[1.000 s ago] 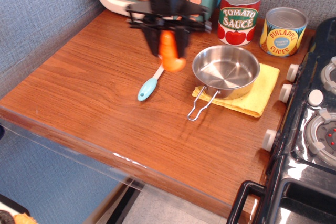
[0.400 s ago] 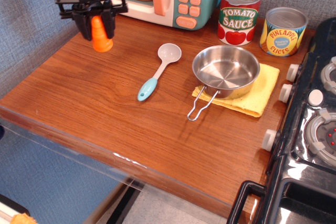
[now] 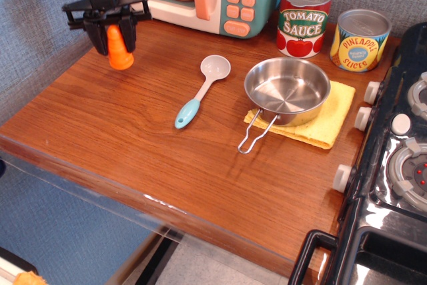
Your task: Move the carrot up to the left of the blue spoon
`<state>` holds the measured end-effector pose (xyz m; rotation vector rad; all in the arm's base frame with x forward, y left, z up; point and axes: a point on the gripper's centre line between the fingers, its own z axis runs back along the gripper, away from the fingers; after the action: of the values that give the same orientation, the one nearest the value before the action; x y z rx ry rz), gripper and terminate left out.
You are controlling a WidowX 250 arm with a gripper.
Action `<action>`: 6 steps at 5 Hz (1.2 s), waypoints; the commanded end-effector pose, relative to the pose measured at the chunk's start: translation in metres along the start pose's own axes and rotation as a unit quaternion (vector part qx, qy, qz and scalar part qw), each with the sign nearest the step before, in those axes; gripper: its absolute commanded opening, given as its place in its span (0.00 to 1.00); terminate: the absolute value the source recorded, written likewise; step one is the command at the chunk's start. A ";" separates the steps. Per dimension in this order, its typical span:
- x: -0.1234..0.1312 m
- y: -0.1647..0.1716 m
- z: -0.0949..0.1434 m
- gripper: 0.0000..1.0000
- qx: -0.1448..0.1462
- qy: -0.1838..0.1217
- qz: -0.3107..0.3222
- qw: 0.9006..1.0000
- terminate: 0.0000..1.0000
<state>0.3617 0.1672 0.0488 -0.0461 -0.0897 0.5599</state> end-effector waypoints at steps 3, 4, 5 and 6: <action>0.000 0.016 0.001 1.00 -0.003 0.008 0.007 1.000 0.00; -0.001 0.010 0.014 1.00 -0.005 -0.008 -0.006 1.000 0.00; -0.003 0.001 0.030 1.00 -0.012 -0.028 -0.023 0.999 0.00; -0.007 -0.014 0.055 1.00 -0.014 -0.062 -0.057 0.996 0.00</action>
<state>0.3725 0.1489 0.0765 -0.0492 -0.1459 0.4448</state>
